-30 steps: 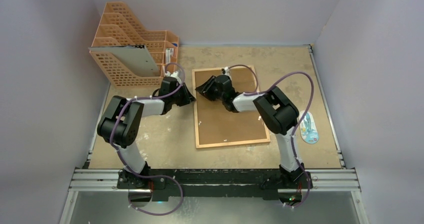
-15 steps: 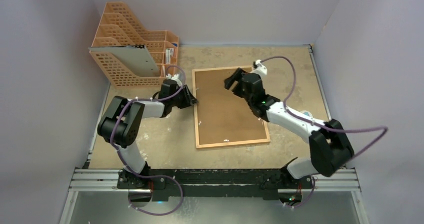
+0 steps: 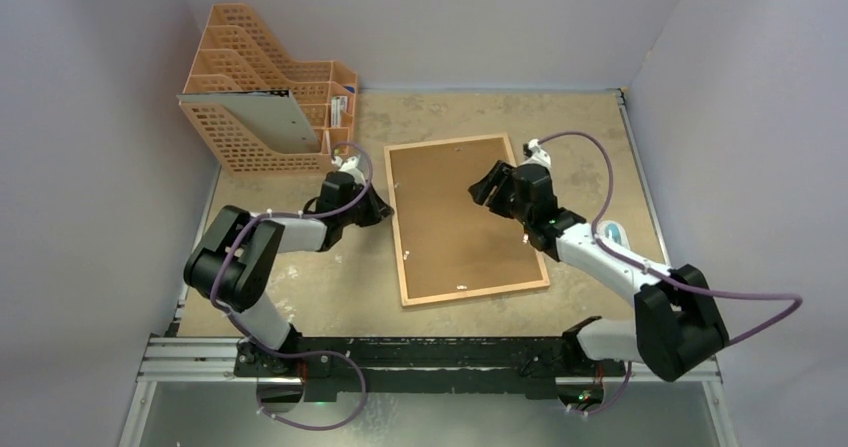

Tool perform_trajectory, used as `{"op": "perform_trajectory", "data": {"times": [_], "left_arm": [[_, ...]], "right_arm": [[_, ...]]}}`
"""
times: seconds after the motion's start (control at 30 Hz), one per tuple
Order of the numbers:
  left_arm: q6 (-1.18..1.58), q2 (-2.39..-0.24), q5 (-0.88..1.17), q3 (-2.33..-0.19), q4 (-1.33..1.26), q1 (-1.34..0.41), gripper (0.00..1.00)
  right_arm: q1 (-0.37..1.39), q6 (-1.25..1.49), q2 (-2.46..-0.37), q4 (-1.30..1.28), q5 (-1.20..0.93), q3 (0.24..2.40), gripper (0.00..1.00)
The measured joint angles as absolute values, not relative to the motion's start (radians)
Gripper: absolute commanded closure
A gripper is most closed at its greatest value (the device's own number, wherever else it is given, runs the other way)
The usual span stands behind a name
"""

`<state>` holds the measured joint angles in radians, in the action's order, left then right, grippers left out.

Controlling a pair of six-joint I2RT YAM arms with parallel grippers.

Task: Put the photo into the frame
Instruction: Install the photo frame at the center of the board.

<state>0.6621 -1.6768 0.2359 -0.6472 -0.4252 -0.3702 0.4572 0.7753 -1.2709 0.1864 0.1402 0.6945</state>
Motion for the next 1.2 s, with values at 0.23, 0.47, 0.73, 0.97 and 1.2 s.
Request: {"op": "perform_trajectory", "data": {"times": [0.23,0.47,0.73,0.97,1.2], "left_arm": [[0.669,-1.639,0.258,-0.601,-0.429,-0.422,0.89],[0.697,-1.605,0.261,-0.543,-0.435,-0.446,0.58],[0.740,-1.623,0.279,-0.522,-0.489,-0.454,0.79],[0.815,-1.676,0.301,-0.490,-0.623,-0.451,0.92],[0.833,-1.693,0.303,-0.471,-0.683,-0.451,0.94]], "right_arm": [[0.576,0.804,-1.449,0.266,0.039,0.779,0.37],[0.640,0.865,-1.683,0.373,-0.047,0.943,0.54],[0.641,0.969,-1.878,0.489,-0.083,1.038,0.58],[0.659,1.009,-1.972,0.514,-0.087,1.089,0.59],[0.667,1.039,-2.011,0.522,-0.053,1.120,0.58]]}}
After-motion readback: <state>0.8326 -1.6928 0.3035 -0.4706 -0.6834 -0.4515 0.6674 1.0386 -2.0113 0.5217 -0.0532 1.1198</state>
